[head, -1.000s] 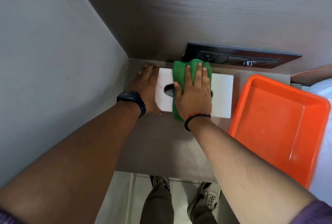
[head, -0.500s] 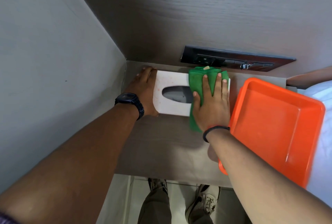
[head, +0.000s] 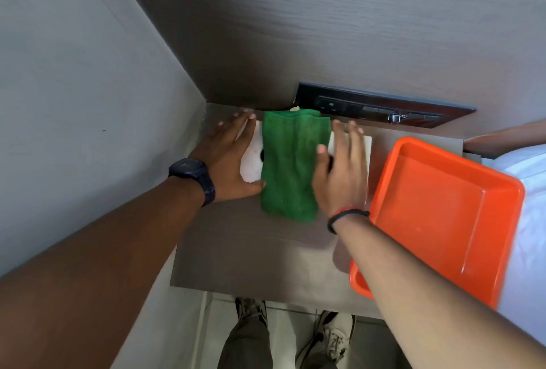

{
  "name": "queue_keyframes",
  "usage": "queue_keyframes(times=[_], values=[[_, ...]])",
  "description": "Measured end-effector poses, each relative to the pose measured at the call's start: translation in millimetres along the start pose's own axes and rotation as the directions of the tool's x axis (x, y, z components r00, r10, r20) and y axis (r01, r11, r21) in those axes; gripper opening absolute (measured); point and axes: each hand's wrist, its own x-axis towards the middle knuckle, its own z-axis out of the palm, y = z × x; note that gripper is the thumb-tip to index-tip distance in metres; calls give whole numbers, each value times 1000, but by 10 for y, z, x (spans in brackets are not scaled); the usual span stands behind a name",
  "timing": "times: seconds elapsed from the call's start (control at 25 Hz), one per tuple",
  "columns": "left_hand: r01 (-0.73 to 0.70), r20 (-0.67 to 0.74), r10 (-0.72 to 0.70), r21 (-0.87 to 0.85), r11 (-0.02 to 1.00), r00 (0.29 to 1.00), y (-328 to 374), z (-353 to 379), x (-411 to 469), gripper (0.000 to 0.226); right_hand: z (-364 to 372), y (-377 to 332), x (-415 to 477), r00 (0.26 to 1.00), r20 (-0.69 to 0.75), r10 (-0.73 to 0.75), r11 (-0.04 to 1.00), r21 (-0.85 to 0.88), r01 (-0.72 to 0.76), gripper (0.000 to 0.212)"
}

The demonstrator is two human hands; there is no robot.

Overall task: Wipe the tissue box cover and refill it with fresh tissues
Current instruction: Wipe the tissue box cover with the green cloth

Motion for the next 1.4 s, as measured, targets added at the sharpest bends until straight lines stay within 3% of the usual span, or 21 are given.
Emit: queue_keyframes(times=[0.08,0.16,0.36,0.84,0.96,1.16,1.4], values=[[-126,-185,120,-21,992,975,176,-63,-3,98,-100,288,66,994,72,86,993,-84,-80,49],[-187,-215,185,12,982,959,466,-15,151,87,-59,437,70,985,144,100,987,-138,-80,50],[43,-138,-31,86,995,990,1008,364,519,70,30,475,35,996,75,39,987,-159,-27,49],[91,-176,-70,116,989,982,255,269,296,67,64,533,26,998,36,52,972,-231,-42,51],[134,-196,-114,92,987,974,320,289,296,68,80,517,23,998,28,53,972,-229,-45,51],[90,-186,-68,116,989,980,734,464,377,72,71,521,26,998,29,50,975,-220,-43,52],[103,-215,-88,57,993,973,364,370,268,72,48,501,20,998,47,51,971,-238,-39,51]])
